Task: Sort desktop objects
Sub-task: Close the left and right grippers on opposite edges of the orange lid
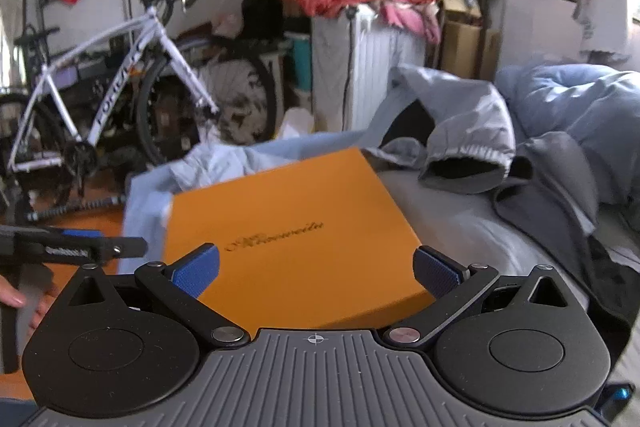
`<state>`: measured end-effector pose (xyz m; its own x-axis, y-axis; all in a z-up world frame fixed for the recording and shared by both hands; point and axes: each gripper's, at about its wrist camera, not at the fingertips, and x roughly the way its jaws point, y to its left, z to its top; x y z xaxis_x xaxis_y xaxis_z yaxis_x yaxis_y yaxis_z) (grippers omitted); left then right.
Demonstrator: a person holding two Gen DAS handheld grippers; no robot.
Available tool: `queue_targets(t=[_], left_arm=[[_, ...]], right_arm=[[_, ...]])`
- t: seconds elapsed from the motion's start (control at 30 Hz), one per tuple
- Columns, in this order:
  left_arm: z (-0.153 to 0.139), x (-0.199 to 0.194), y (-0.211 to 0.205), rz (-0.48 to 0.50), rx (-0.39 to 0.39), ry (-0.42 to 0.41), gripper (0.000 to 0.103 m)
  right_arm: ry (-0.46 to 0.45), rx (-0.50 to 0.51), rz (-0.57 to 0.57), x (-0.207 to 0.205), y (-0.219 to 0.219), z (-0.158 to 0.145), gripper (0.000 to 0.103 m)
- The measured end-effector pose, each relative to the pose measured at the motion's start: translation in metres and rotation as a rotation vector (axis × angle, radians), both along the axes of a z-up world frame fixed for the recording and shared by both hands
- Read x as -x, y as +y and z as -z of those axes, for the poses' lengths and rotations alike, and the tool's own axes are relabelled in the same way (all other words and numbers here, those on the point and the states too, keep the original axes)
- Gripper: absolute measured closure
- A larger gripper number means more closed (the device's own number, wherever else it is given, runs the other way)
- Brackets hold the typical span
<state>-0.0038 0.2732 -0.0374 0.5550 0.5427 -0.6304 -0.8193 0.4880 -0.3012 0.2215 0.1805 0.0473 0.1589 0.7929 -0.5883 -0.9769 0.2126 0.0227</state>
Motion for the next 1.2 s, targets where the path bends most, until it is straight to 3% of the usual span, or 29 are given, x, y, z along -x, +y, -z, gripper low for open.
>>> queue_targets(t=[0.1,0.3,0.77,0.9,1.2], left_arm=[[0.015,-0.005,0.012,-0.038,0.044,0.002,0.0],[0.029,-0.012,0.03,-0.079,0.052,-0.004,0.0],[0.054,-0.026,0.071,-0.108,0.082,-0.021,0.0],[0.055,-0.031,0.078,-0.085,0.054,-0.023,0.0],[0.061,-0.041,0.086,-0.026,0.104,-0.074,0.0]], right_arm=[[0.008,0.029,0.0,-0.016,0.02,0.019,0.0],[0.066,0.062,0.073,-0.049,0.038,0.041,0.0],[0.17,0.103,0.088,-0.056,0.049,0.075,0.0],[0.199,0.114,0.091,-0.058,0.052,0.084,0.0],[0.224,0.125,0.082,-0.072,0.066,0.095,0.0]])
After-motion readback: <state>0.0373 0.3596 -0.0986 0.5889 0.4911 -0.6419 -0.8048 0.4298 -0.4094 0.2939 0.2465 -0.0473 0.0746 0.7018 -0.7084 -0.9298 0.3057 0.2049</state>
